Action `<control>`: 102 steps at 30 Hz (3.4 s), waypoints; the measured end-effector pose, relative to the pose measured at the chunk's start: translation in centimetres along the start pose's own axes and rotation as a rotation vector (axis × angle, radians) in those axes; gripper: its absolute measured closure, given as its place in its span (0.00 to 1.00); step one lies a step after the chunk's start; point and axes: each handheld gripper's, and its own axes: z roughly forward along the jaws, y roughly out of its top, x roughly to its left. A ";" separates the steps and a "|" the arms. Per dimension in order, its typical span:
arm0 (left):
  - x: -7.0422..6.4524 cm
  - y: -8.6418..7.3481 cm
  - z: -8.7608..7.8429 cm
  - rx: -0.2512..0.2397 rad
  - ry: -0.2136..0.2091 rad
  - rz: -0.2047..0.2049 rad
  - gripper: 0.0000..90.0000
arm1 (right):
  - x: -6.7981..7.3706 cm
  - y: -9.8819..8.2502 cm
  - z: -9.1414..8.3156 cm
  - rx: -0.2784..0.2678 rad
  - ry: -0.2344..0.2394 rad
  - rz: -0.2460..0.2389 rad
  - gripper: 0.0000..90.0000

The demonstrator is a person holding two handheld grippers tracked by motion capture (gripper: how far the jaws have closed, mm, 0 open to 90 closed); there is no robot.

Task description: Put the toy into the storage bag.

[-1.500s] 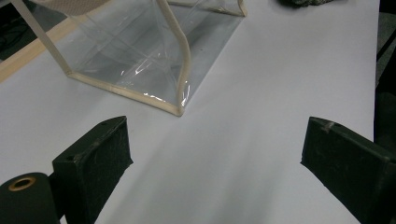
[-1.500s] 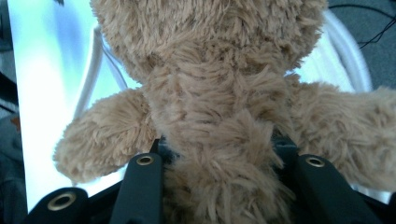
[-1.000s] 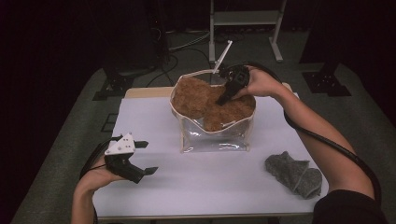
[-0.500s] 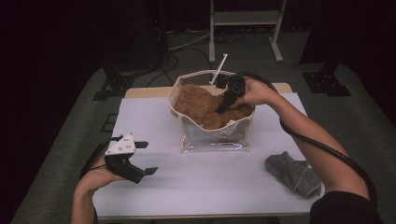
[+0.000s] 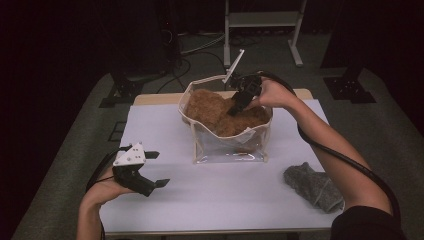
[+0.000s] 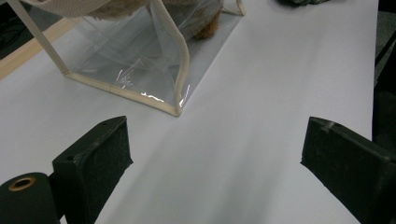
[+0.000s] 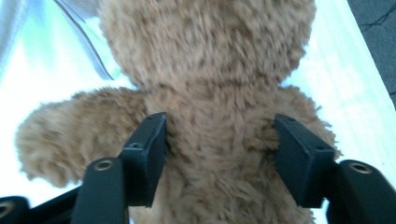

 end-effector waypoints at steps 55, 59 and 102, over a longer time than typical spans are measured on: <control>-0.4 0.2 0.2 -0.001 0.001 0.013 0.08 | 2.9 -8.5 -8.4 -0.236 0.002 0.105 0.51; -0.4 0.2 0.3 0.002 -0.001 0.010 0.08 | 3.3 -9.6 -8.8 -0.248 0.002 0.110 0.51; -0.3 -0.1 0.6 0.004 -0.008 -0.004 0.08 | 5.6 -20.7 -6.7 -0.333 0.053 0.257 0.48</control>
